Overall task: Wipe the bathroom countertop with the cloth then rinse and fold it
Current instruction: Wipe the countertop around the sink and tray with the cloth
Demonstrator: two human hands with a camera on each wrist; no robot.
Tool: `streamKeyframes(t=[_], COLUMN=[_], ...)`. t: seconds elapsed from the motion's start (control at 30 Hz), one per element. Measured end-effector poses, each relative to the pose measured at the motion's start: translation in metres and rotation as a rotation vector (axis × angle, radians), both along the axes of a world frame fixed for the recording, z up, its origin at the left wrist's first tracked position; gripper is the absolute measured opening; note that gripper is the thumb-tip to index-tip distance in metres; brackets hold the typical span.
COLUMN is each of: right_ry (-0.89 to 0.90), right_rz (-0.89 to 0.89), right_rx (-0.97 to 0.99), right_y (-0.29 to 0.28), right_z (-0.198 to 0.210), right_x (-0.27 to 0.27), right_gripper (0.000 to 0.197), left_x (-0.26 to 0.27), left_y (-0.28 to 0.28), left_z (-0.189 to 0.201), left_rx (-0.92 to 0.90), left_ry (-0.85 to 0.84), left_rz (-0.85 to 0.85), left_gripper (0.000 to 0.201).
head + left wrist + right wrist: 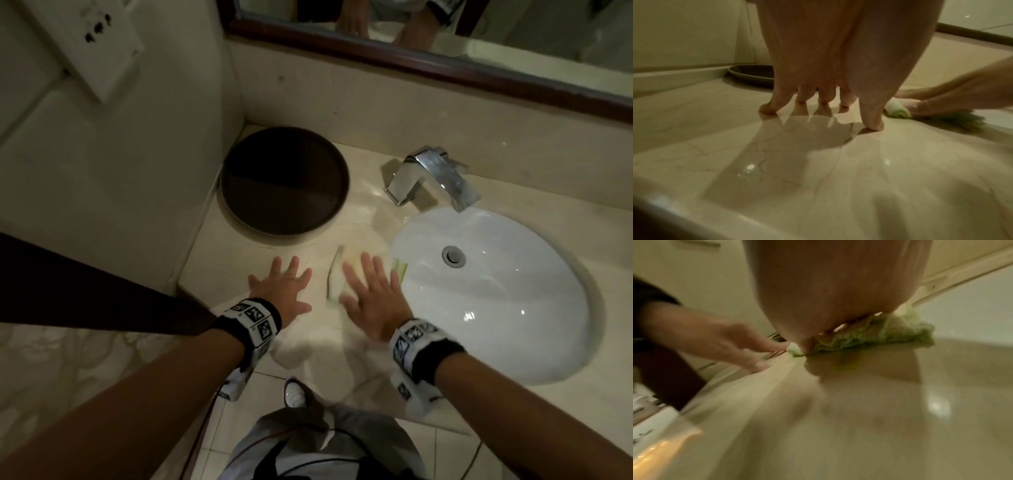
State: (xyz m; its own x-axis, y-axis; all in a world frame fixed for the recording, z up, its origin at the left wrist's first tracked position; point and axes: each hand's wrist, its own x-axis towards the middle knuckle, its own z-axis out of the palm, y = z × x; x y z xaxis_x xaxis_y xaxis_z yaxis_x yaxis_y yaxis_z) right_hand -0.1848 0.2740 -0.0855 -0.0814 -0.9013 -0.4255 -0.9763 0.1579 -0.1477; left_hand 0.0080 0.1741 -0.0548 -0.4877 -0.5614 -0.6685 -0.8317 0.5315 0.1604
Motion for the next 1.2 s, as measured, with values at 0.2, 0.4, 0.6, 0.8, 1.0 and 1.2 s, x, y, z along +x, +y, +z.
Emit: streamKeyframes(t=[0.2,0.4,0.6,0.8,1.0,1.2], right_ry=[0.067,0.084,0.086,0.056,0.089,0.072], right_rz=[-0.102,-0.183,-0.168,-0.095,-0.028,-0.022], right_rx=[0.030,0.030,0.083,0.067,0.108,0.117], right_y=[-0.062,-0.104,-0.091,-0.029,0.023,0.031], right_z=[0.000,-0.004,0.003,0.009,0.006,0.012], right_x=[-0.025,-0.038,-0.028,0.001,0.024,0.030], right_gripper=[0.064,0.065,0.066,0.065,0.068,0.067], left_x=[-0.001,-0.002,0.001,-0.002,-0.010,-0.010], left_y=[-0.001,-0.003,-0.003,-0.027,-0.055,-0.046], left_z=[0.002,0.002,0.003,0.027,0.028,0.021], left_rx=[0.016,0.021,0.066,-0.076,-0.236,-0.247], left_ry=[-0.014,-0.016,0.005,0.206,0.251,0.214], left_rz=[-0.004,-0.010,0.034,0.058,0.003,0.075], left_gripper=[0.074,0.074,0.075,0.049,0.058,0.061])
